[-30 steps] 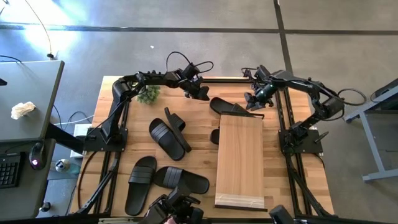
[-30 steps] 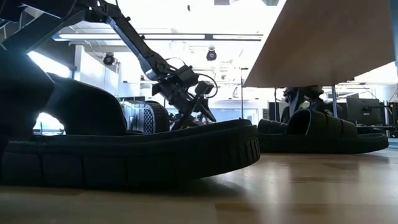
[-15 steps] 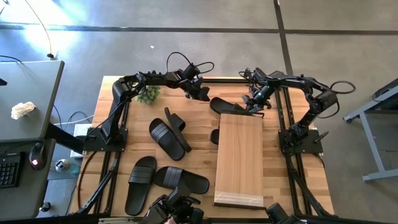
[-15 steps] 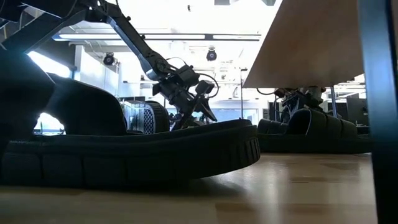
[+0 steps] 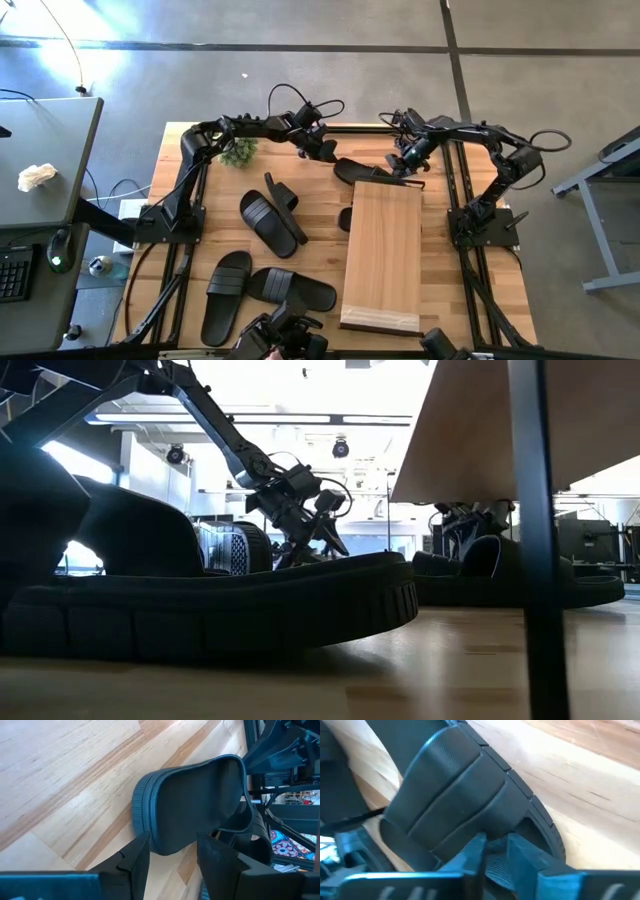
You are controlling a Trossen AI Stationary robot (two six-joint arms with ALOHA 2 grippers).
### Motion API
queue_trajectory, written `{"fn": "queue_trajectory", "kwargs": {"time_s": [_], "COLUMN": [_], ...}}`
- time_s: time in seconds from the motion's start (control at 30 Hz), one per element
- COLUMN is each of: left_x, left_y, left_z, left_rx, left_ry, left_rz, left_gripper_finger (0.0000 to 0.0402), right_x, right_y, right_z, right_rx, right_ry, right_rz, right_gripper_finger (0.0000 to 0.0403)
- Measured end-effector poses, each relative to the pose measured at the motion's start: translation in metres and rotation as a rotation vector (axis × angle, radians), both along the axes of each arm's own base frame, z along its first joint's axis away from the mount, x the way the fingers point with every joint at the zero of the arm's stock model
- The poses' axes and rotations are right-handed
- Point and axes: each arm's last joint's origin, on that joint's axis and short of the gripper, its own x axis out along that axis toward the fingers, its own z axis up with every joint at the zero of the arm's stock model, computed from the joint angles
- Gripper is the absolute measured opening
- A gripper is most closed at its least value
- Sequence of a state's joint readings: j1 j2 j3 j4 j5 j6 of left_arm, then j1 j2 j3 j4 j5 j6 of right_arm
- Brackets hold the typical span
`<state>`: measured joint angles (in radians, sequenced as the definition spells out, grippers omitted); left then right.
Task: Pick and place slides into the shelf
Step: Put the black slide under the shelf
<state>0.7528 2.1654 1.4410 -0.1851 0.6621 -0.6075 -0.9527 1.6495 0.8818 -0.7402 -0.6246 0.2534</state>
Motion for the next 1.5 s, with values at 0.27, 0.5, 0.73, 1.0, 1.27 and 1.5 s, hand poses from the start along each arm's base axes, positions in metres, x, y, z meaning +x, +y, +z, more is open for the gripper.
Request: {"fn": "queue_trajectory", "kwargs": {"time_s": [0.27, 0.5, 0.73, 1.0, 1.27, 1.5], "left_x": [0.0, 0.0, 0.0, -0.002, -0.004, -0.003], "left_y": [0.0, 0.0, 0.0, -0.002, -0.004, -0.007], "left_z": [0.0, 0.0, 0.0, -0.002, -0.005, -0.002], "left_rx": [0.001, -0.003, -0.004, -0.045, -0.096, -0.117], "left_ry": [0.0, 0.001, 0.002, 0.02, 0.07, 0.147], "left_rz": [0.0, 0.001, 0.001, 0.006, 0.039, 0.064], "left_gripper_finger": [0.0145, 0.0145, 0.0145, 0.0145, 0.0145, 0.0145], "right_x": [0.003, 0.003, 0.001, -0.007, -0.016, -0.019], "right_y": [0.001, -0.003, -0.003, -0.002, 0.005, 0.009], "right_z": [-0.001, 0.011, 0.03, 0.035, 0.033, 0.032], "right_rx": [-0.084, -0.221, -0.348, -0.33, -0.229, -0.189], "right_ry": [0.016, -0.015, -0.039, -0.021, 0.061, 0.096], "right_rz": [0.076, 0.093, 0.099, 0.069, 0.039, 0.059], "right_gripper_finger": [0.0004, 0.0, 0.0, 0.0, 0.0, 0.0001]}}
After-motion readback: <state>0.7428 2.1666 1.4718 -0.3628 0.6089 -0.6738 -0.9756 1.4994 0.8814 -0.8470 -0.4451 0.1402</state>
